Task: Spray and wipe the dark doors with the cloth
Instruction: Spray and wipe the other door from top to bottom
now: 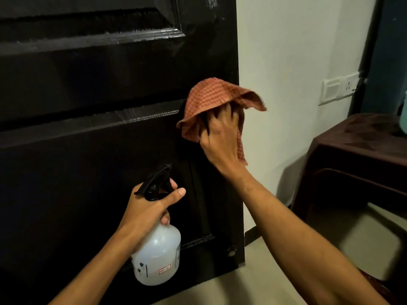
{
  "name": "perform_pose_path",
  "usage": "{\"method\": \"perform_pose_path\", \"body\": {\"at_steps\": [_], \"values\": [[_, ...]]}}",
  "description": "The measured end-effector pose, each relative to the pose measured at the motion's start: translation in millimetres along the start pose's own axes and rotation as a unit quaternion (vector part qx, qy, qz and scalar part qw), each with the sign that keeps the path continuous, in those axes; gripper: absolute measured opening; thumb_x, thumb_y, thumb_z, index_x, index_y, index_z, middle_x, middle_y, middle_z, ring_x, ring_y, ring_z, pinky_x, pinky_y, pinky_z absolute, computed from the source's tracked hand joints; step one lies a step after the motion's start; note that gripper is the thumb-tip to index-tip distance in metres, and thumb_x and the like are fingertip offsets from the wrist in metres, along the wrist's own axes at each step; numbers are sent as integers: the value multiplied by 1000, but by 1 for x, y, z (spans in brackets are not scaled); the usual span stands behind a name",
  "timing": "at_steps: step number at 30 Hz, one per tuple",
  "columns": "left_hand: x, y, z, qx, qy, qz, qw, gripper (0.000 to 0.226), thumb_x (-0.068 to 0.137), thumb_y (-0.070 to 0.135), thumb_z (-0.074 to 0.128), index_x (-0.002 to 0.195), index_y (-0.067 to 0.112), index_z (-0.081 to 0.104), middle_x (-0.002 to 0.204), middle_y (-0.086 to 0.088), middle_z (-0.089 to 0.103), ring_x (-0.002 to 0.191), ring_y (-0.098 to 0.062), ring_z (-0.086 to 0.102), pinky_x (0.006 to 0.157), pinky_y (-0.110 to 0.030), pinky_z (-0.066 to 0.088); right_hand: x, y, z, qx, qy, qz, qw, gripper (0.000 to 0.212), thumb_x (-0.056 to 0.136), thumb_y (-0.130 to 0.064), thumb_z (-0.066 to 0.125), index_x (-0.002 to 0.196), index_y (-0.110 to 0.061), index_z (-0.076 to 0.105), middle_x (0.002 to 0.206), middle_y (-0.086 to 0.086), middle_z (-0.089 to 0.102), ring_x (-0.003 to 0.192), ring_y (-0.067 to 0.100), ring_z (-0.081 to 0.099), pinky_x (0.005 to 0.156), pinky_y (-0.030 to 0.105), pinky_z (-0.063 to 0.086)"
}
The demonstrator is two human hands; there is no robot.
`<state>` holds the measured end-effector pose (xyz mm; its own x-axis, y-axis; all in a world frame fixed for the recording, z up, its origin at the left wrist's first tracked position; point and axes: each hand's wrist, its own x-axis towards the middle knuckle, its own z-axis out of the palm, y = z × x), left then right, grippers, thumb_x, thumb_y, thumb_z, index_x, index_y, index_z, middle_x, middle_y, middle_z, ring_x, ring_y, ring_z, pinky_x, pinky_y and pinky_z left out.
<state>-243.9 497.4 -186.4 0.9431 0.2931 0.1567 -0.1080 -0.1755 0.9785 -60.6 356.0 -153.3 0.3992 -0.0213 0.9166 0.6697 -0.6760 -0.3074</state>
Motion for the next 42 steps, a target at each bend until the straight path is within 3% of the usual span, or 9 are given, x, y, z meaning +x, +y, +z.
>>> {"method": "perform_pose_path", "body": {"at_steps": [4, 8, 13, 17, 21, 25, 32, 37, 42], "values": [[1, -6, 12, -7, -15, -7, 1000, 25, 82, 16, 84, 99, 6, 70, 72, -10, 65, 41, -17, 46, 52, -33, 47, -118, 39, 14, 129, -34, 233, 963, 53, 103, -30, 43, 152, -12, 36, 154, 15, 39, 146, 35, 34, 124, 52, 20], [-1, -21, 14, -5, -13, -25, 1000, 25, 82, 18, 85, 99, 7, 70, 68, -9, 62, 41, -17, 46, 54, -33, 47, -251, 60, 48, 166, -228, 387, 878, 61, 89, -42, 23, 116, -15, 70, 130, 32, 57, 128, 50, 49, 114, 57, 33], [-13, -46, 18, 8, -21, -54, 998, 25, 81, 18, 85, 99, 8, 71, 79, -14, 69, 43, -18, 47, 54, -34, 48, -287, 73, 64, 258, 28, 688, 678, 11, 79, -22, 62, 72, -26, 54, 67, -5, 55, 59, 15, 50, 57, 27, 43], [-16, -52, 11, 12, -10, -64, 998, 25, 81, 19, 86, 98, 8, 71, 75, -6, 70, 42, -17, 47, 54, -34, 47, -260, 79, 66, 314, 83, 750, 576, 10, 80, -20, 58, 75, -26, 52, 84, 2, 56, 65, 15, 51, 61, 27, 46], [-19, -52, 0, 11, -2, -57, 998, 24, 81, 19, 85, 97, 8, 71, 72, -8, 67, 43, -18, 47, 54, -34, 46, -205, 26, 48, 226, 45, 632, 740, 36, 96, -16, 54, 130, -7, 55, 130, 7, 54, 115, 21, 54, 108, 36, 39], [-17, -44, -11, 12, 12, -50, 999, 23, 81, 18, 86, 96, 8, 71, 73, -14, 64, 43, -19, 47, 52, -33, 46, -177, -32, 41, 197, -95, 189, 957, 36, 85, -3, 52, 121, -2, 52, 156, 22, 23, 153, 45, 6, 125, 55, -4], [-21, -15, -55, -10, 70, -25, 997, 27, 82, 19, 85, 99, 6, 69, 71, -13, 63, 44, -19, 47, 52, -32, 47, -127, -54, 51, 63, -114, 92, 987, 35, 83, -4, 52, 114, -13, 64, 122, 15, 53, 118, 43, 50, 108, 51, 28], [-30, 6, -93, 0, 121, -10, 993, 27, 81, 18, 86, 97, 5, 69, 63, -8, 61, 42, -20, 48, 49, -30, 45, -141, -62, 47, 0, -187, -224, 956, 40, 74, -24, 68, 113, -26, 67, 117, 1, 56, 104, 30, 62, 87, 43, 42], [-16, 52, -116, 9, 140, 28, 990, 23, 81, 20, 86, 92, 10, 69, 69, -8, 64, 42, -18, 49, 49, -31, 47, -35, -74, 47, 6, -36, 136, 990, 39, 85, -5, 58, 124, -4, 63, 141, 27, 48, 135, 46, 40, 121, 59, 20]]}}
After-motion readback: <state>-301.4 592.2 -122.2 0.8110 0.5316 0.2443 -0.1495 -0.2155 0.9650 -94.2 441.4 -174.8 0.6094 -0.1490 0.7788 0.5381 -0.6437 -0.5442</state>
